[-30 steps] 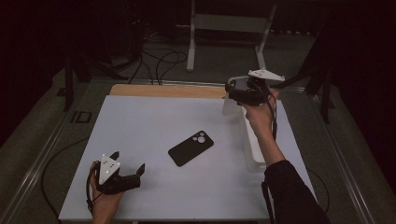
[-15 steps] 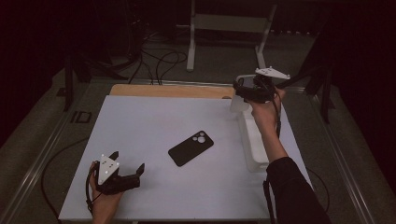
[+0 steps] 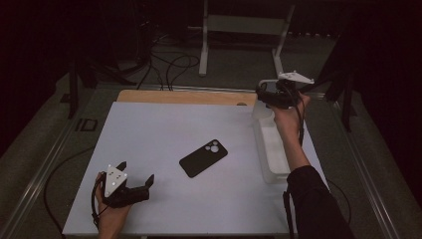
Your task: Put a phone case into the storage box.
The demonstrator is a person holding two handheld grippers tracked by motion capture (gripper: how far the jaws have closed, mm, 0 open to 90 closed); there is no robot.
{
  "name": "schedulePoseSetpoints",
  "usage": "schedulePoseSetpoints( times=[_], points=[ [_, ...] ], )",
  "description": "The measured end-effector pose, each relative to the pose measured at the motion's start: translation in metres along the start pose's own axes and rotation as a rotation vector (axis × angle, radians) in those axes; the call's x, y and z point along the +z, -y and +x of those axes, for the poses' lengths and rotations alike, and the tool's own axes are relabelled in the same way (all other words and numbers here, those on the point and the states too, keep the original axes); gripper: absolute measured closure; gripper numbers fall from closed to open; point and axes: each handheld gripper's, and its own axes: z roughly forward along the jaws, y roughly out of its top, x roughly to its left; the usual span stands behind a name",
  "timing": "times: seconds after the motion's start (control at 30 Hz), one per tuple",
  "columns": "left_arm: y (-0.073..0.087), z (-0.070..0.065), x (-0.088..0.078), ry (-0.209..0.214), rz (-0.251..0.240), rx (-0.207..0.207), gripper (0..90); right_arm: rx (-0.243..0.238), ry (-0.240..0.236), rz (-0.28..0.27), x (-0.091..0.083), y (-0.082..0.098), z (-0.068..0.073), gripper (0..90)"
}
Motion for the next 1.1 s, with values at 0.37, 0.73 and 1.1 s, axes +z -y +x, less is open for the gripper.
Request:
schedulePoseSetpoints(
  times=[0.37,0.73,1.1],
  points=[
    [0.0,0.0,0.0,0.002,0.001,0.0,0.9,0.039,0.047,0.012,0.004,0.006,-0.018,16.4],
    [0.0,0.0,0.0,0.002,0.0,-0.003,0.9,0.038,0.086,0.043,0.012,0.013,-0.029,16.4],
    [0.0,0.0,0.0,0.003,-0.002,-0.002,0.9,0.015,0.108,0.096,0.028,0.028,-0.026,16.3]
  ],
)
